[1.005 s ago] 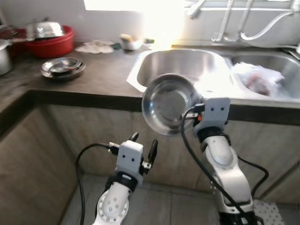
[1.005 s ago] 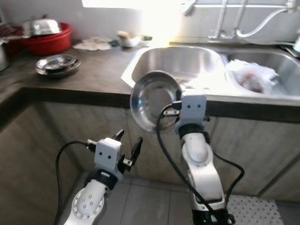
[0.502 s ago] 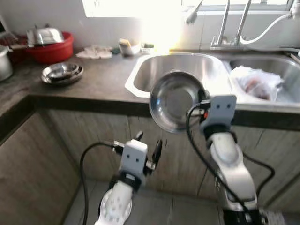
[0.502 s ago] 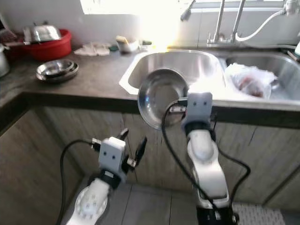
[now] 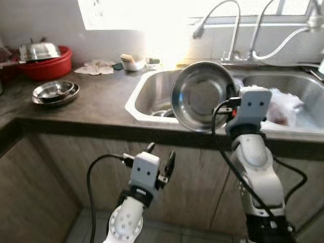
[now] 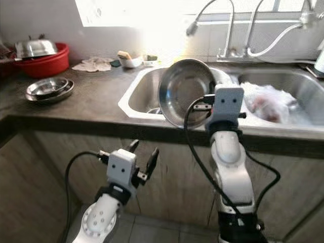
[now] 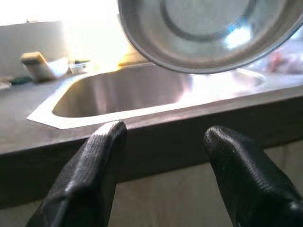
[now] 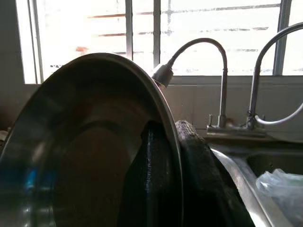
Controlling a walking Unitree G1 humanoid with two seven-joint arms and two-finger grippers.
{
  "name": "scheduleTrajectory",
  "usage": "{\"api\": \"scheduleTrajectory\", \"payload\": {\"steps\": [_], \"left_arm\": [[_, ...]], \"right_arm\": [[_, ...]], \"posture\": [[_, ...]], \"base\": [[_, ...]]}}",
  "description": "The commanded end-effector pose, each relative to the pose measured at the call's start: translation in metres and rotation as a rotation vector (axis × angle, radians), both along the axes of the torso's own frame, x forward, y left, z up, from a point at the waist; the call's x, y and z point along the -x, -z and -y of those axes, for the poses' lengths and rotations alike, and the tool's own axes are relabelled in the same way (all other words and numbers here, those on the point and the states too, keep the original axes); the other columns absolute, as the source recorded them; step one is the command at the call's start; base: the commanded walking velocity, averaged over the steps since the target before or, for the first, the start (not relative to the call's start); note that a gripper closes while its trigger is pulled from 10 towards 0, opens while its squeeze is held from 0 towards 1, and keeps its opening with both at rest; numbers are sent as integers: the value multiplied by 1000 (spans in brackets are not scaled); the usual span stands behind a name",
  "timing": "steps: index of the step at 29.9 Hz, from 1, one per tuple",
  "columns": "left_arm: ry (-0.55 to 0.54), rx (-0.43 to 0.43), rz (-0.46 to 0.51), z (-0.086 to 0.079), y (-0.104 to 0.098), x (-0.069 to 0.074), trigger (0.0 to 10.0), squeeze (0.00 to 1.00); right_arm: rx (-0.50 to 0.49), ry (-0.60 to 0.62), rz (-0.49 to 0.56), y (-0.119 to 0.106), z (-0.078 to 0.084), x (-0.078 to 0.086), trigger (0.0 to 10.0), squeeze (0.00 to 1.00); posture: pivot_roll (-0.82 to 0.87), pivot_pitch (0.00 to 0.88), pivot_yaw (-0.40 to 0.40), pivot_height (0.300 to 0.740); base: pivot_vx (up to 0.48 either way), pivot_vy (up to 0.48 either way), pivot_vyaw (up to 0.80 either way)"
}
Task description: Kitchen organization
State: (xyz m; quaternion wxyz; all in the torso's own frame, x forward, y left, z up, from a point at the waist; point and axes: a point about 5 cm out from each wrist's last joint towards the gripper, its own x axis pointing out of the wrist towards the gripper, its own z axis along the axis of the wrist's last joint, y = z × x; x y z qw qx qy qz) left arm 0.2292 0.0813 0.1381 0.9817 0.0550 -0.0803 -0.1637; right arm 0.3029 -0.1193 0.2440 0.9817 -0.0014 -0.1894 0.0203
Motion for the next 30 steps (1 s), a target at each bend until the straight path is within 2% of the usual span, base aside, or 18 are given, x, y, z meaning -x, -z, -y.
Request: {"api": "scheduleTrajectory", "payload": {"steps": [1,21,26,30], "left_arm": [[22,6,6,5,-2,1,10000,0],[15,4,9,5,-3,0,10000,0],[17,21,2,6,-2,0,10000,0],[13,16,-1,6,-2,0,10000,0]], "right_arm": [[2,29,20,-5,9,-2,10000,0],[39,15,-50,0,17,-17,10000,0],[51,21,-45,-8,22,-25,10000,0],[67,27,-92,-11,27,-44,10000,0]], "posture": [[16,32,-16,740],[13,37,-16,740],[11,39,-17,740],[15,43,-23,740]], "base": [[345,0,0],[333,0,0],[240,0,0],[0,0,0]]}}
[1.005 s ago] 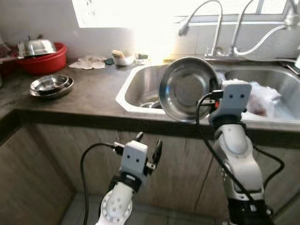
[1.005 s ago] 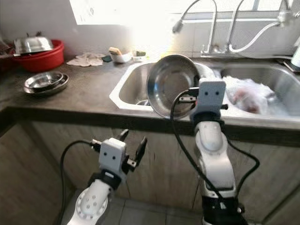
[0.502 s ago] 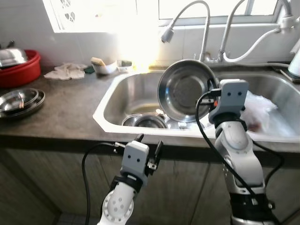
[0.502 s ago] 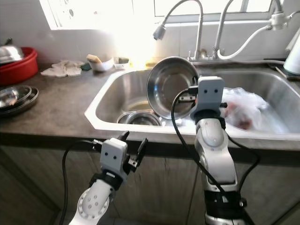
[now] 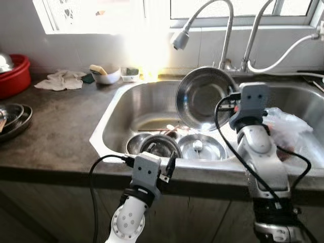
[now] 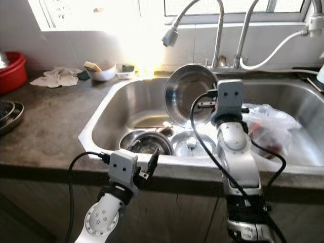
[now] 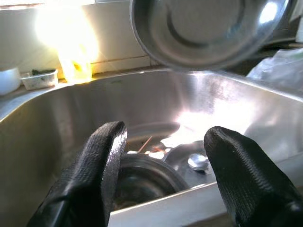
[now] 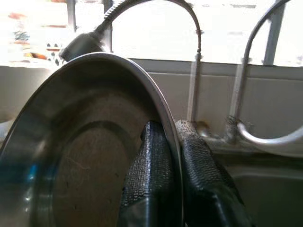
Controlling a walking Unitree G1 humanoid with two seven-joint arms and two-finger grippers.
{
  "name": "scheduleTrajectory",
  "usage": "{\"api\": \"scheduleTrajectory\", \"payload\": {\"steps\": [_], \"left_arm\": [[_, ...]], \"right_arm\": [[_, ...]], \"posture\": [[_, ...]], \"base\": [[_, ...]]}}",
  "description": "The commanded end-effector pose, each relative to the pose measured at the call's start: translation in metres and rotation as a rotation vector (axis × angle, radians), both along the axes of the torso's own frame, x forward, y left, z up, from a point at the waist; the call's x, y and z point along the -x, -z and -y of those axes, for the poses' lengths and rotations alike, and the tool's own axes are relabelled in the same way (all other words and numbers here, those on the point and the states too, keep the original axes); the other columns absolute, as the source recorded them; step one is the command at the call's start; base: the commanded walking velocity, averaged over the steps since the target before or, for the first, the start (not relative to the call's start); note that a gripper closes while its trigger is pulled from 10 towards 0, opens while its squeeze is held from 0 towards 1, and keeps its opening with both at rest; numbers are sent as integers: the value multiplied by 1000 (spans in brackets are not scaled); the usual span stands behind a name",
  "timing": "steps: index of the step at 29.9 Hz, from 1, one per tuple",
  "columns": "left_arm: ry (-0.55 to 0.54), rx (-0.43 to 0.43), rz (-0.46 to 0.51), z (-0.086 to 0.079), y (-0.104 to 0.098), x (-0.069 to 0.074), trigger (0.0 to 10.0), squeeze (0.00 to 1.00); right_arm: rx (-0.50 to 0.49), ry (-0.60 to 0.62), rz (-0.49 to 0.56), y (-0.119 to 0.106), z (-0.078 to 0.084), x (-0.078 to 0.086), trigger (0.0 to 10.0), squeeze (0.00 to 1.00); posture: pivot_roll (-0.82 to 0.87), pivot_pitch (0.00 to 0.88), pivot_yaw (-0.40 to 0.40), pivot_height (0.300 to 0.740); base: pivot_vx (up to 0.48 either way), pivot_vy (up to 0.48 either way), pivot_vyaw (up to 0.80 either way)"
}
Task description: Kitchen organization
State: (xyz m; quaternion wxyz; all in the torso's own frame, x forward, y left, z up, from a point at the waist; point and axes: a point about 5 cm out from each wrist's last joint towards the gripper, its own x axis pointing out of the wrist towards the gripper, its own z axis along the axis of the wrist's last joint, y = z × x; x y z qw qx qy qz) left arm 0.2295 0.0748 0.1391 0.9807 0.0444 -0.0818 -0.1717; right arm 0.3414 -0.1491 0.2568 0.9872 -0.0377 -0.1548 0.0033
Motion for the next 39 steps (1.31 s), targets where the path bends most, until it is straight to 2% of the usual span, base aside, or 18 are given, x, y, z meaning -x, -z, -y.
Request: {"api": "scheduleTrajectory", "payload": {"steps": [1,2,9,11,13,19,25,32,33,39], "left_arm": [[-5,-3,-1,0,-1,0,10000,0],[-5,-2,0,0,-1,0,10000,0],[-10,2,8,1,-5,3,10000,0],[-15,2,11,0,-6,5,10000,0],[-19,3,5,-1,-6,8,10000,0],[-27,4,-5,-3,-8,16,10000,0],[-21,-3,-35,-5,-8,27,10000,0],[-16,-10,-54,-6,-8,33,10000,0],[-15,-10,-57,-6,-8,33,10000,0],[-12,-15,-65,-6,-8,33,10000,0]], "right_arm": [[0,-18,-36,2,-2,-8,10000,0],[-1,-20,-76,6,-2,-17,10000,0],[-5,-9,-198,16,1,-43,10000,0],[-11,-14,-256,22,1,-52,10000,0],[-22,-58,-373,38,-2,-61,10000,0],[-92,-48,-465,55,1,-69,10000,0],[-143,34,-481,60,13,-72,10000,0],[-171,63,-506,69,19,-71,10000,0],[-169,65,-506,71,18,-71,10000,1000],[-177,56,-508,76,16,-70,10000,1000]], "posture": [[15,43,-23,740],[15,46,-23,740],[32,71,-36,740],[40,80,-41,740],[54,97,-46,740],[81,132,-50,740],[98,166,-46,740],[104,183,-40,740],[102,186,-36,740],[99,191,-33,740]], "base": [[0,0,0],[0,0,0],[0,0,0],[0,0,0],[0,0,0],[0,0,0],[0,0,0],[0,0,0],[0,0,0],[0,0,0]]}}
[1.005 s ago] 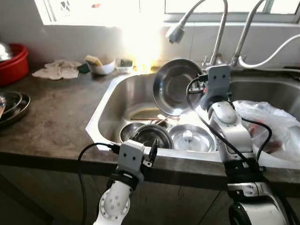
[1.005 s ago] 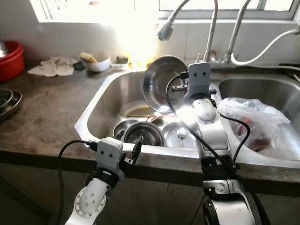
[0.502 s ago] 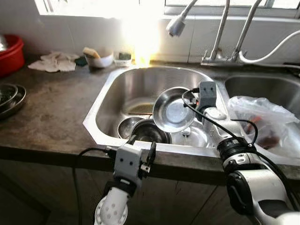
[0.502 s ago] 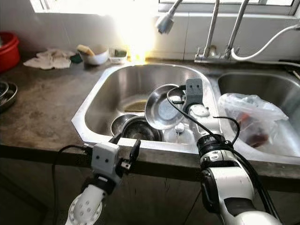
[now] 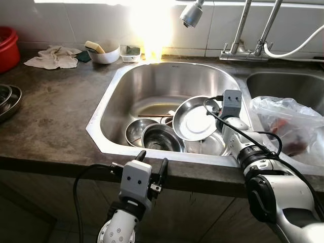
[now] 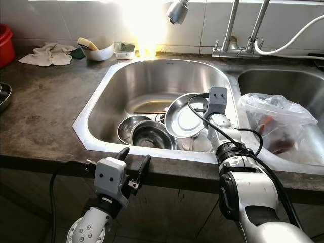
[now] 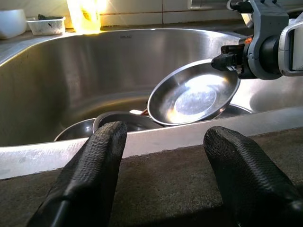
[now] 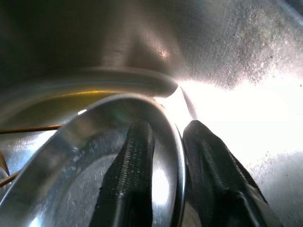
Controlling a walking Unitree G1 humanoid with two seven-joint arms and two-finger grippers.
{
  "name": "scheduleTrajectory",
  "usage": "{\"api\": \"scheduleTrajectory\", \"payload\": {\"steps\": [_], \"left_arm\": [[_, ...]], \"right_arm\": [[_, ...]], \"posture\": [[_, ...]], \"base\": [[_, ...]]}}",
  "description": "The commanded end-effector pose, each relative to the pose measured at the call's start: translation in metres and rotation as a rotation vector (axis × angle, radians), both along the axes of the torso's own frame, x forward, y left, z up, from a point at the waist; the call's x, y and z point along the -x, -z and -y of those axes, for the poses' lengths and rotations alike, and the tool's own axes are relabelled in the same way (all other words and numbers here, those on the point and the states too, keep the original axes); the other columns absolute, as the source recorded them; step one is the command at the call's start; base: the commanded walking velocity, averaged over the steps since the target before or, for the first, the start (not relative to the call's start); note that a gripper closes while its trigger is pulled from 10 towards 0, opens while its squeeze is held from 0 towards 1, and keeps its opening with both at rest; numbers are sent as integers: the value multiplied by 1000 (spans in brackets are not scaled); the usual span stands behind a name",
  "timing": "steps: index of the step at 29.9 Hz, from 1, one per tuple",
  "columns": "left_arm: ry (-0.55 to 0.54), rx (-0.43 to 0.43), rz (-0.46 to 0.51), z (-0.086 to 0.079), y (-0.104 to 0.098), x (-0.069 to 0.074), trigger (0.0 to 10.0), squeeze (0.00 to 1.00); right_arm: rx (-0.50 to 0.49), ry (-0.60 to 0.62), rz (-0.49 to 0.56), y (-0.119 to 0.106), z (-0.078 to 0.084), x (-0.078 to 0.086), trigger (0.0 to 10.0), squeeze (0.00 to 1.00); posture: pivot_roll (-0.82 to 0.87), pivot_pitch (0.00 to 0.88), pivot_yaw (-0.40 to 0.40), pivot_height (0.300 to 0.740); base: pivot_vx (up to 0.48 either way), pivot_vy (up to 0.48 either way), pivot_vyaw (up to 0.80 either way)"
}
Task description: Kitchen organization
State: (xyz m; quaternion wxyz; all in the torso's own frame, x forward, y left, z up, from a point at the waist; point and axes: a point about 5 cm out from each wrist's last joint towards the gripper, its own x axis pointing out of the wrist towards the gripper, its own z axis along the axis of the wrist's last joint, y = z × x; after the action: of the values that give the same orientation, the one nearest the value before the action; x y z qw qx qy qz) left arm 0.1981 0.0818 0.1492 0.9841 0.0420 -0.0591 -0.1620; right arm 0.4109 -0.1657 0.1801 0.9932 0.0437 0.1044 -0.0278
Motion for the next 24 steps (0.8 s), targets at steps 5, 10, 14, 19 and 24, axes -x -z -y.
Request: {"api": "scheduleTrajectory", "payload": {"steps": [5,10,14,19,24], "left_arm": [[8,-17,-25,0,2,1,10000,0],[5,-17,-21,1,2,-2,10000,0],[2,-16,-9,1,1,-7,10000,0],[0,-17,2,1,1,-15,10000,0],[-3,-13,10,1,0,-20,10000,0]], "right_arm": [[-19,-1,73,-11,-1,-2,10000,1000],[-1,10,184,-28,-1,-3,10000,694],[22,1,341,-49,-4,4,10000,0],[44,-53,503,-62,-16,31,10000,0],[89,-115,571,-59,-27,59,10000,0]], "posture": [[95,186,-31,740],[89,178,-30,740],[78,155,-28,740],[62,134,-21,740],[51,115,-16,740]], "base": [[0,0,0],[0,0,0],[0,0,0],[0,0,0],[0,0,0]]}}
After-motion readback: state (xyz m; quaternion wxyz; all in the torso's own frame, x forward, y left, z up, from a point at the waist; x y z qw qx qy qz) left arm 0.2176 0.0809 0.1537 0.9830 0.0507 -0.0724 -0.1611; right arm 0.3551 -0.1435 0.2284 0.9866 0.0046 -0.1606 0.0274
